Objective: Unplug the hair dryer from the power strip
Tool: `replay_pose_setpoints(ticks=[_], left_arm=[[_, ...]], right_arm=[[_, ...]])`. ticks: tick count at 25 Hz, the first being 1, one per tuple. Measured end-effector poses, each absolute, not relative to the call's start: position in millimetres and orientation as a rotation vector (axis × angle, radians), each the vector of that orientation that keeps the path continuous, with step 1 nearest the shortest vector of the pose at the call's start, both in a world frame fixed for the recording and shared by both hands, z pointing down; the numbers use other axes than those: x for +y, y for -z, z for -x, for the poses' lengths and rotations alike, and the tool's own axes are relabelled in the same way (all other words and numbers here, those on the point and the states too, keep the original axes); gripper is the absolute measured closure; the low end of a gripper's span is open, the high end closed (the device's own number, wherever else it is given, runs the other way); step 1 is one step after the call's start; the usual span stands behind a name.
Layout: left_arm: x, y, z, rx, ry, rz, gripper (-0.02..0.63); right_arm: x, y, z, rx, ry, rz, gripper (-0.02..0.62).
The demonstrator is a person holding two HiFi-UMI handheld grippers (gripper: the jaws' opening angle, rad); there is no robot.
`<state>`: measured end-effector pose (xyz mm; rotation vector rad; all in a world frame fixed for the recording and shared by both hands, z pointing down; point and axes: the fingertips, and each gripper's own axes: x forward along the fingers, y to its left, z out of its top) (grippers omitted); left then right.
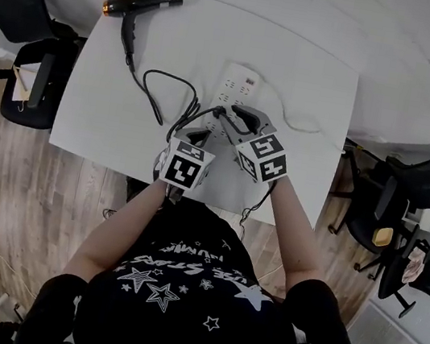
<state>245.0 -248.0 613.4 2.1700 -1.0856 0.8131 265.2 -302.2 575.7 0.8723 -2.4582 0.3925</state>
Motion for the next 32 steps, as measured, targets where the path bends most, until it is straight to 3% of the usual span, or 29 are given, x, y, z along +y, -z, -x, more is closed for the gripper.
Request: replay_pose_setpoints(ticks=[5, 9, 18, 25, 32], left_arm=[[-249, -614, -246, -1.066, -0.84, -2.186, 0.598], [-246, -614, -245, -1.047, -0.854, -2.183, 0.598], [-248, -614, -248, -1.012, -0.908, -2.187, 0.598], [-248, -615, -249, -0.993, -0.986, -2.198, 0.6], [-248, -615, -250, -0.952, -0.989, -2.161, 0.599]], right_arm=[[-301, -586, -253, -2.459, -0.34, -0.736, 0.459], [-304, -589, -243, -2.445, -0.269, -0.697, 0.503], [-310, -594, -243, -2.438, -0.436, -0.652, 0.505], [-306, -591, -238, -2.397, -0.289, -0.64, 0.515], [-312, -593, -244, -2.441, -0.57, -0.635, 0.512]])
